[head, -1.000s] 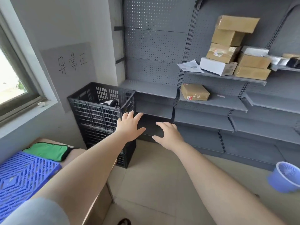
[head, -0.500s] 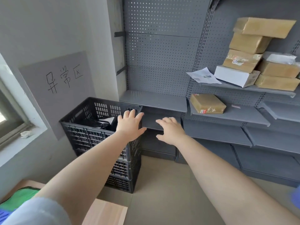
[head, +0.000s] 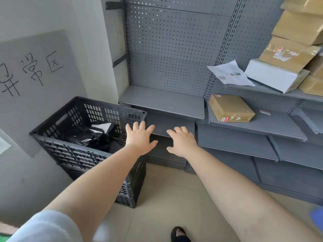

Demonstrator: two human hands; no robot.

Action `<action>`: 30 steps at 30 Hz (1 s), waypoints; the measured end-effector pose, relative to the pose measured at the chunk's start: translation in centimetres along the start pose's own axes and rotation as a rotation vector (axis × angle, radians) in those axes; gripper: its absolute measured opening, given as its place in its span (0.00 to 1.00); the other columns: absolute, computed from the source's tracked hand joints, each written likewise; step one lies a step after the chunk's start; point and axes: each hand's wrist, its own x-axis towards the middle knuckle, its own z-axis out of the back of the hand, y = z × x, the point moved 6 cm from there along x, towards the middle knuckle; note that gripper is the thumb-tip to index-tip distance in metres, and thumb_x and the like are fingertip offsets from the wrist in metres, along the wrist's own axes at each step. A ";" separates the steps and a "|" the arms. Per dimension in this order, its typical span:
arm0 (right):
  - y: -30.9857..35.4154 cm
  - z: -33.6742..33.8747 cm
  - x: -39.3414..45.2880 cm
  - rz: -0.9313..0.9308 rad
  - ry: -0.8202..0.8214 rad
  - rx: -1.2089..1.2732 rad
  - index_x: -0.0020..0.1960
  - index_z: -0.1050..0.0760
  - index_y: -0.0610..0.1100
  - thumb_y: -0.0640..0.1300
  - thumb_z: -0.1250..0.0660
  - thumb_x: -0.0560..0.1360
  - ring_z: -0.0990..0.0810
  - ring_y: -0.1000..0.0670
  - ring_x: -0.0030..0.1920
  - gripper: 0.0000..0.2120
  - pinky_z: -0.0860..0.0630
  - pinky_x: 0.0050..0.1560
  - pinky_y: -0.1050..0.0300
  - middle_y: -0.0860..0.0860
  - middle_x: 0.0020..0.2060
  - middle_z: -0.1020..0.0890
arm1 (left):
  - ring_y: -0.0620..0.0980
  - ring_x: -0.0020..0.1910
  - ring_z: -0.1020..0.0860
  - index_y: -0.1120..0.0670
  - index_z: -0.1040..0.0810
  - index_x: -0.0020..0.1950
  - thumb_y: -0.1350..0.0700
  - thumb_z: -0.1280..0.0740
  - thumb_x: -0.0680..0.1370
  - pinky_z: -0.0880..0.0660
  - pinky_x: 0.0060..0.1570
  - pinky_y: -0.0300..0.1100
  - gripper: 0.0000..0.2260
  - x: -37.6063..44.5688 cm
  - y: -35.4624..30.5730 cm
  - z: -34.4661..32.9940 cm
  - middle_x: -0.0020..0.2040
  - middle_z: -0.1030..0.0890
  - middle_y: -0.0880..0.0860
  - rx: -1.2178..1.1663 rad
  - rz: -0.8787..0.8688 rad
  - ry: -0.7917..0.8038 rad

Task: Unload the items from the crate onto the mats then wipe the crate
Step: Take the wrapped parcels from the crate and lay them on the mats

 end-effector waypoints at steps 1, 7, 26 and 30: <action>-0.7 -0.5 1.1 0.022 0.021 0.005 0.75 0.41 0.51 0.58 0.34 0.74 0.39 0.41 0.70 0.33 0.34 0.67 0.44 0.46 0.71 0.34 | 0.62 0.75 0.42 0.43 0.46 0.78 0.32 0.44 0.77 0.45 0.70 0.66 0.32 1.1 -0.4 -0.6 0.77 0.40 0.57 -0.005 0.010 0.017; -5.8 -1.1 7.8 0.141 0.087 0.017 0.76 0.42 0.52 0.56 0.34 0.74 0.41 0.41 0.72 0.33 0.35 0.68 0.44 0.47 0.73 0.37 | 0.63 0.78 0.48 0.41 0.50 0.79 0.33 0.44 0.78 0.48 0.72 0.68 0.33 7.5 -2.2 -2.4 0.80 0.47 0.57 -0.066 0.164 0.085; 7.9 -4.5 25.6 0.632 0.150 0.106 0.76 0.41 0.51 0.55 0.35 0.76 0.44 0.42 0.74 0.32 0.42 0.72 0.43 0.47 0.75 0.39 | 0.62 0.76 0.46 0.43 0.49 0.79 0.32 0.44 0.77 0.44 0.71 0.65 0.34 8.9 13.3 -12.1 0.78 0.43 0.56 -0.182 0.688 0.252; 13.3 -6.4 29.5 0.671 0.224 0.040 0.76 0.41 0.51 0.55 0.35 0.75 0.42 0.42 0.73 0.32 0.39 0.71 0.43 0.47 0.74 0.37 | 0.62 0.77 0.47 0.44 0.50 0.80 0.32 0.43 0.77 0.45 0.72 0.64 0.35 8.8 18.2 -14.7 0.79 0.44 0.56 -0.226 0.756 0.276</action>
